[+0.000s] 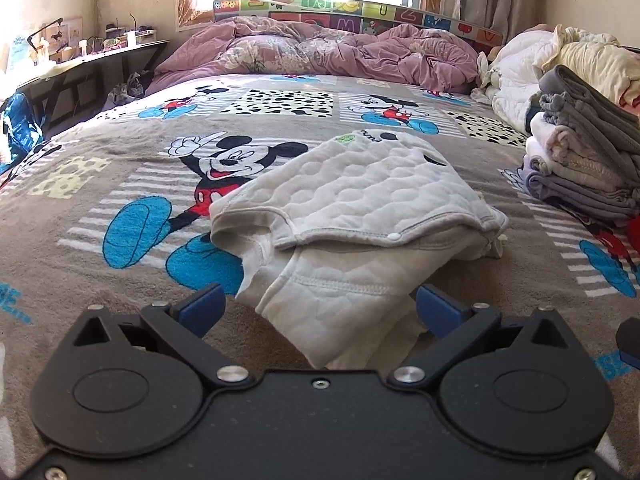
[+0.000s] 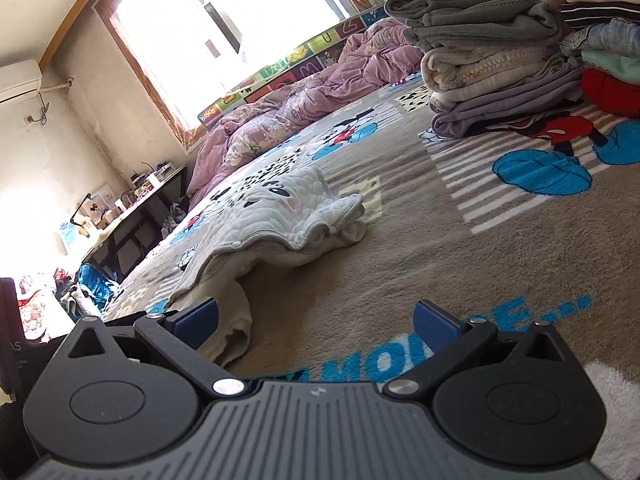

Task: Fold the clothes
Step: 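Reach both grippers down to the white sweatshirt's edges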

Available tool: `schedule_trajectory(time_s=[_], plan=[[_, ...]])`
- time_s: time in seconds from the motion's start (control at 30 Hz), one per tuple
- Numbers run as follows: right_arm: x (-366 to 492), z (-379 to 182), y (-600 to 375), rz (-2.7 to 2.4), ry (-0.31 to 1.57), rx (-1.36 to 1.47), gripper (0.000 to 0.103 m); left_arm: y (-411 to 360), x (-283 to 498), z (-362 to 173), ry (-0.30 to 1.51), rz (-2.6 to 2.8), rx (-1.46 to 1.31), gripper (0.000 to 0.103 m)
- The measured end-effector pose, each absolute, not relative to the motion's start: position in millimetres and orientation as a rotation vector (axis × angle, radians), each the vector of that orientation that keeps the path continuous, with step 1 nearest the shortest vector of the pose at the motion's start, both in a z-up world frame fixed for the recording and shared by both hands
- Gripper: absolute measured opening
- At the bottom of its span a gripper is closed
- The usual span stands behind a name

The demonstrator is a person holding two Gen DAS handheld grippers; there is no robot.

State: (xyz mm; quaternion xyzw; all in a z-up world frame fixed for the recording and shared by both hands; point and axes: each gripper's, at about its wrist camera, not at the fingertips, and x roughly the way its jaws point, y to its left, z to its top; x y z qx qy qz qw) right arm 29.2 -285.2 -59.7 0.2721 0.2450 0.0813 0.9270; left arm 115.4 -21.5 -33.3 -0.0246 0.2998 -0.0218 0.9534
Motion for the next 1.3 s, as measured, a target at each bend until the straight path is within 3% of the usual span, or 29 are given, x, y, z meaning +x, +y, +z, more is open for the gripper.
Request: schedule_trajectory(time_s=[0.03, 0.07, 0.1, 0.23, 0.3, 0.4, 0.6, 0.67, 0.73, 0.77, 0.8, 1.17, 1.23, 1.27, 1.3], plan=[[30, -61, -287, 0.162, 0.506, 0.563, 0.103, -19, 118, -35, 0.608, -0.05, -0.069, 0.1], [31, -63, -288, 0.158, 0.512, 0.574, 0.103, -17, 120, -36, 0.607, -0.056, -0.088, 0.088], [32, -65, -290, 0.155, 0.52, 0.587, 0.103, -15, 121, -38, 0.607, -0.062, -0.105, 0.067], [34, -71, -289, 0.156, 0.542, 0.606, 0.103, -11, 119, -48, 0.613, -0.07, -0.126, 0.029], [35, -73, -287, 0.162, 0.551, 0.609, 0.103, -9, 116, -49, 0.603, -0.084, -0.129, 0.017], [36, -75, -283, 0.175, 0.563, 0.606, 0.103, -12, 107, -44, 0.579, -0.137, -0.108, 0.01], [34, -77, -280, 0.176, 0.569, 0.6, 0.103, -30, 69, -33, 0.624, -0.326, -0.064, 0.007], [33, -77, -283, 0.171, 0.564, 0.612, 0.103, -26, 59, -29, 0.659, -0.412, -0.119, 0.012], [32, -76, -285, 0.167, 0.556, 0.62, 0.103, -10, 66, -32, 0.662, -0.354, -0.238, 0.042], [32, -76, -286, 0.165, 0.555, 0.622, 0.103, -2, 69, -34, 0.663, -0.325, -0.298, 0.083], [31, -76, -287, 0.164, 0.554, 0.624, 0.103, 7, 72, -35, 0.663, -0.296, -0.357, 0.093], [32, -78, -286, 0.173, 0.561, 0.62, 0.103, 69, 127, -77, 0.662, -0.088, -0.907, 0.092], [33, -79, -287, 0.171, 0.565, 0.624, 0.103, 73, 136, -84, 0.647, -0.094, -0.971, 0.067], [34, -79, -288, 0.17, 0.567, 0.626, 0.103, 71, 138, -82, 0.643, -0.103, -0.966, 0.047], [34, -80, -288, 0.17, 0.567, 0.627, 0.103, 69, 140, -80, 0.635, -0.113, -0.953, 0.039]])
